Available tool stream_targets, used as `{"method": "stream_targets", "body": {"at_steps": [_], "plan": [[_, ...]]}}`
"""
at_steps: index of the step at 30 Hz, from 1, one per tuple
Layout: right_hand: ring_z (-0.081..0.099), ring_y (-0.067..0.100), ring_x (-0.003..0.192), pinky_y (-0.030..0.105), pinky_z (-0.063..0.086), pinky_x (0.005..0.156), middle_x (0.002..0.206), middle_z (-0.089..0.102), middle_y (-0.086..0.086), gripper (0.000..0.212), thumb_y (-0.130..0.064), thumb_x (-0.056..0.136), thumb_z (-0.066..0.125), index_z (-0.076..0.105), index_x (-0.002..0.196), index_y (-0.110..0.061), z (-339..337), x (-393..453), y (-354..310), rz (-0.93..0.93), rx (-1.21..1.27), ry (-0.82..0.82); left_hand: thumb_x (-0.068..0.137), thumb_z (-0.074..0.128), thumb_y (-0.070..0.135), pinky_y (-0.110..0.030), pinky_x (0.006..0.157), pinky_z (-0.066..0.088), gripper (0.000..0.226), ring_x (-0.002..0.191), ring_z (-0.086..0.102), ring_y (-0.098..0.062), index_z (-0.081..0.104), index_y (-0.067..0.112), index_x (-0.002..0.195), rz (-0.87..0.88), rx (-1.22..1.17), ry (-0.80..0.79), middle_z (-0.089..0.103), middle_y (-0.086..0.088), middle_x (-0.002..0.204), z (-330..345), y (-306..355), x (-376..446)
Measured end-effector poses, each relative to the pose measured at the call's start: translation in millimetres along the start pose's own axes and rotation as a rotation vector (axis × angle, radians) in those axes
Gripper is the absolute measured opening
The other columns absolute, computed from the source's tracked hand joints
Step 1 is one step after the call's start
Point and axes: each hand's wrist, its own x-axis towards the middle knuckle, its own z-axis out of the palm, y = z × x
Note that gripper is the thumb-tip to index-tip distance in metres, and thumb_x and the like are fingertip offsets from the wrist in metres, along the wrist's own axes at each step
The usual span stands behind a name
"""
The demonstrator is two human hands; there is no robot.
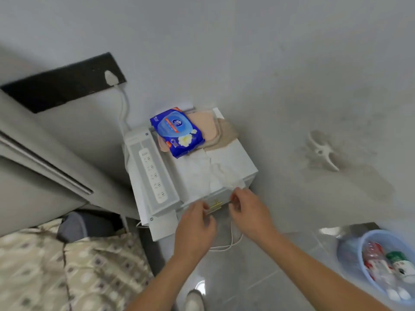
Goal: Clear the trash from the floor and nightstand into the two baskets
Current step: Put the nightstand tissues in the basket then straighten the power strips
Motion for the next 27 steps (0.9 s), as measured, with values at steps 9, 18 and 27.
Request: {"method": "stream_targets", "body": {"at_steps": [9,18,27], "plan": [[0.045,0.033,0.118,0.047,0.056,0.083,0.142,0.035,0.006,0.063,-0.022,0.090,0.069,0.042,0.146,-0.033,21.7,99.9,6.6,-0.176,-0.346,-0.107,0.089,0.064,0.021,-0.039,0.089,0.052,0.063,0.127,0.046,-0.028,0.038,0.019,0.147,0.111,0.358,-0.114,0.039,-0.007,0.146,8.5,3.4,123.7],[0.043,0.030,0.114,0.045,0.056,0.071,0.134,0.040,0.006,0.054,-0.014,0.090,0.067,0.049,0.139,-0.026,35.0,134.8,45.8,-0.304,-0.465,-0.180,0.083,0.068,0.011,-0.043,0.095,0.051,0.078,0.138,0.028,-0.036,0.033,0.027,0.151,0.027,0.610,-0.228,0.022,-0.010,0.156,45.7,-25.6,164.3],[0.059,0.037,0.084,0.043,0.045,0.066,0.097,0.060,0.010,0.011,-0.007,0.086,0.059,0.057,0.097,-0.009,23.1,93.9,69.7,-0.177,-0.124,-0.024,0.093,0.052,0.008,-0.039,0.071,0.048,0.020,0.094,0.055,-0.029,0.058,0.011,0.111,0.147,0.432,-0.108,0.053,-0.010,0.112,55.8,-21.6,131.5]]}}
